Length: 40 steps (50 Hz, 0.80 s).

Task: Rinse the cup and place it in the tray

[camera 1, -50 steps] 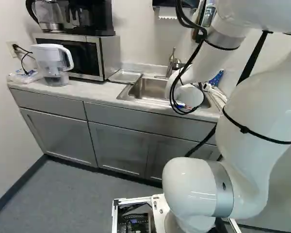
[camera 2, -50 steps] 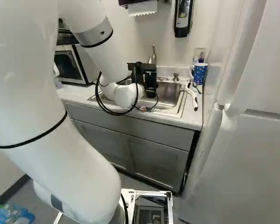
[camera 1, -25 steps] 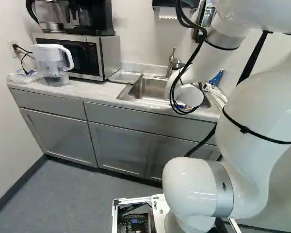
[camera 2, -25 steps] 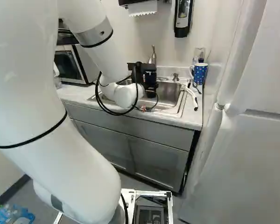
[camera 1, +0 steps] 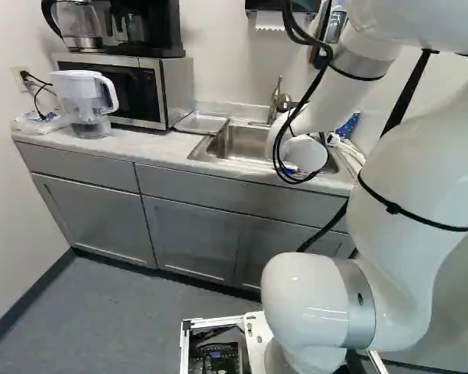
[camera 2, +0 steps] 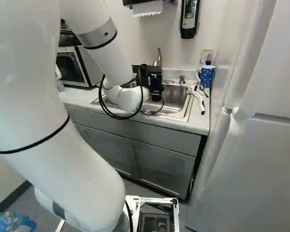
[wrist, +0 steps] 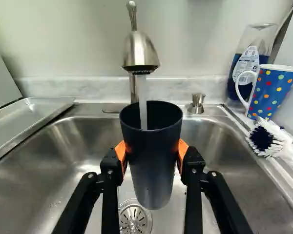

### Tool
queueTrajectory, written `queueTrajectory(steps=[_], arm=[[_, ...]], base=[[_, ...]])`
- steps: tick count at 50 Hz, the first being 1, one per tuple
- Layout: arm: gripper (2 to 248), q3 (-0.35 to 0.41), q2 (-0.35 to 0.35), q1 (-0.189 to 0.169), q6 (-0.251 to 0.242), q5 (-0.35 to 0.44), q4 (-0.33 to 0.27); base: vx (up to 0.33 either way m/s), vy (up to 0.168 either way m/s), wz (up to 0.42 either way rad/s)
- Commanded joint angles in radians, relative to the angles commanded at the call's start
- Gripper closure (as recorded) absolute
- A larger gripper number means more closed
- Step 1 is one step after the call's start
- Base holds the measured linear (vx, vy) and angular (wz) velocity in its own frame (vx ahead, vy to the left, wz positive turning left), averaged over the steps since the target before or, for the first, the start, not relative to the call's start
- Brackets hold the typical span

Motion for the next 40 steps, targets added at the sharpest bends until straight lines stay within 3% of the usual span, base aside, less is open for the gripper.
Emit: queueTrajectory(steps=[40], arm=[[129,0.000,0.000,0.000,0.000,0.000,0.000]], base=[[0.000,0.000,0.000]])
